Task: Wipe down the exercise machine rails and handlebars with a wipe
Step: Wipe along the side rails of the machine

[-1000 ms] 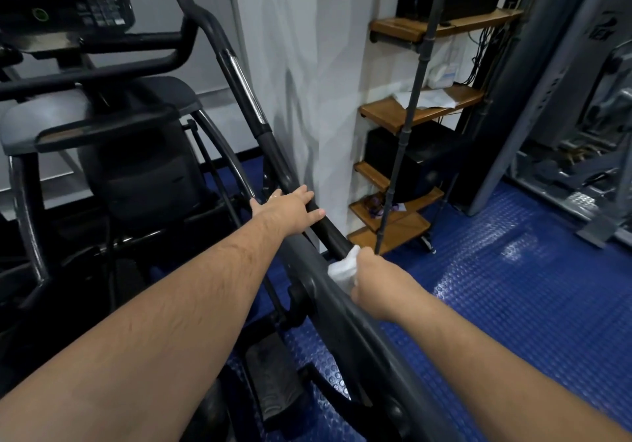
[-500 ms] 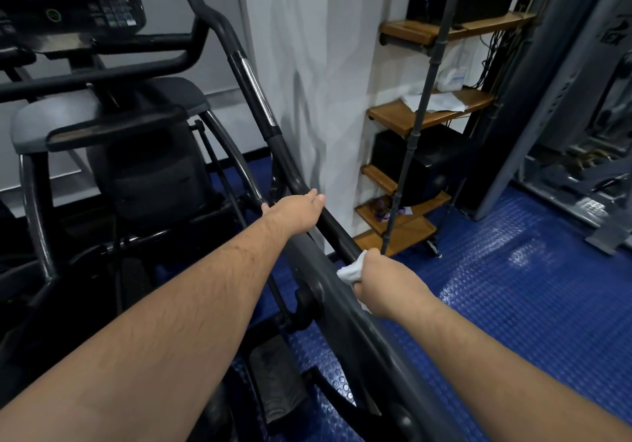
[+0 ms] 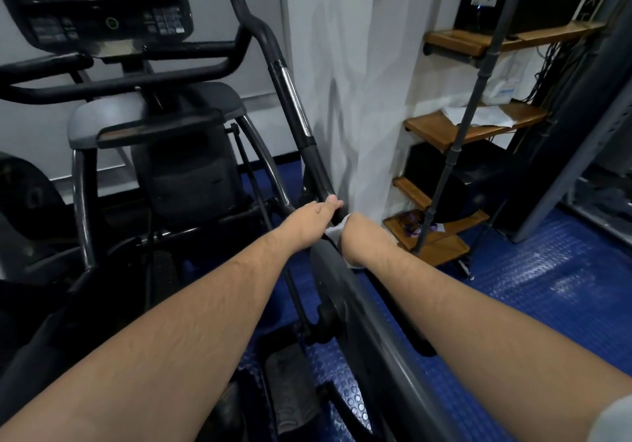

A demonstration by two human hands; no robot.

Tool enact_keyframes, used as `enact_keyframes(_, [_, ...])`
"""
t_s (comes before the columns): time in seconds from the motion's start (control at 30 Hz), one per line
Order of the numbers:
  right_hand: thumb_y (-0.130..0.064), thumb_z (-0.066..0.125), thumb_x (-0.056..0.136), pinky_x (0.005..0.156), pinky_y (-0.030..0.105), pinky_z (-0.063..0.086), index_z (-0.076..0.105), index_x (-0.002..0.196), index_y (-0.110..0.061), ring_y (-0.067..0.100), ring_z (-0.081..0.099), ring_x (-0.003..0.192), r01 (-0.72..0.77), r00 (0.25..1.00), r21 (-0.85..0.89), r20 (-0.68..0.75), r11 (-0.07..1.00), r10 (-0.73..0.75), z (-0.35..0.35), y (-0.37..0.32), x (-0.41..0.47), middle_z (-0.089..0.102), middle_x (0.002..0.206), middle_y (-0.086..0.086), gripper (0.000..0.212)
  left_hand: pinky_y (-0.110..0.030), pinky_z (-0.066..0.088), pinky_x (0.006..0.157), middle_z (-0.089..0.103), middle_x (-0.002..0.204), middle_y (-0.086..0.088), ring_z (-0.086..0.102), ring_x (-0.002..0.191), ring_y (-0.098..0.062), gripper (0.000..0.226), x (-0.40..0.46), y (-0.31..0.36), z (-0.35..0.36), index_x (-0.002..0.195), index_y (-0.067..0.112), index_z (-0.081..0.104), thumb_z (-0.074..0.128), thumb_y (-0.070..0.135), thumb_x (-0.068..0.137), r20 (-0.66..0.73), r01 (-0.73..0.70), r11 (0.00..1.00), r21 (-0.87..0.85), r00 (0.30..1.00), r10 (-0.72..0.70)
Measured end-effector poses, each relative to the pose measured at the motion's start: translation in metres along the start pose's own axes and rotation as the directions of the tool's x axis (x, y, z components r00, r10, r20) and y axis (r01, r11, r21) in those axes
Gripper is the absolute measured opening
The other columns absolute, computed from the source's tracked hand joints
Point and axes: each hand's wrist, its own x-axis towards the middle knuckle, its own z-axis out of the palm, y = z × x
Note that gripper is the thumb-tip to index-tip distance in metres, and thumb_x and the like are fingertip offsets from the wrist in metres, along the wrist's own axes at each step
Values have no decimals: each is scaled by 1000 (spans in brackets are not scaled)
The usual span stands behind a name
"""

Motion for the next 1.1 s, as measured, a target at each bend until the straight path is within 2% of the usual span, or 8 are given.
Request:
enact_keyframes(0.1, [-12,50,96,78,36,50,63,126,-12,35,65,106,46,995,-41,-92,998,-50,1,-8,22,60,102,10,32,-40,18,121,42,153,1,28,146,-19,61,2,-19,-5,145,28,47,16,57,102,-98,67,998,-3,993,-67])
enact_keyframes(0.2, [-6,63,93,93,37,56,56,136,-31,25,66,112,-25,997,-15,-75,1000,23,-4,-27,34,63,123,1,50,-41,21,120,45,151,-2,33,144,-21,66,5,-29,-12,144,25,49,18,61,99,-126,127,992,3,984,-126])
enact_keyframes(0.37, [-13,67,88,78,32,50,57,106,-10,22,57,72,-131,977,53,-162,990,138,4,-46,75,52,70,5,20,-48,29,115,53,145,0,42,138,-23,77,18,-32,-17,140,37,50,9,74,86,-124,179,979,99,978,-167])
enact_keyframes(0.43, [-15,63,87,83,35,53,58,109,-9,26,63,82,-90,975,122,-191,989,112,6,-52,82,62,82,5,23,-51,29,114,53,145,2,43,136,-23,76,23,-33,-18,139,47,44,6,77,81,-118,193,975,108,976,-180])
enact_keyframes(0.53, [-23,56,92,90,43,54,51,114,-9,32,65,102,28,966,120,-260,992,5,11,-50,97,65,114,13,26,-52,26,115,47,149,-6,41,137,-29,56,22,-23,-27,147,36,36,17,57,99,-91,215,967,136,975,-203])
enact_keyframes(0.73, [-23,50,101,71,39,52,46,114,-4,31,69,93,142,876,-27,-461,990,-138,20,-59,116,66,111,15,23,-47,29,114,49,146,-11,44,134,-30,49,36,-28,-55,150,31,34,25,44,104,-92,139,976,167,988,-125])
enact_keyframes(1.0, [-16,49,99,84,48,54,43,121,-7,37,64,102,142,829,8,-547,990,-115,8,-101,125,58,119,18,25,-46,46,96,68,109,7,60,103,-21,45,53,-34,-115,123,43,52,25,56,91,-70,-11,978,208,997,26])
enact_keyframes(1.1, [-15,46,98,88,49,52,44,126,-6,38,59,108,162,798,78,-596,984,-84,5,-114,131,56,123,18,29,-46,44,98,66,115,2,58,109,-25,42,50,-33,-135,130,38,51,30,51,96,-91,-42,971,234,994,65])
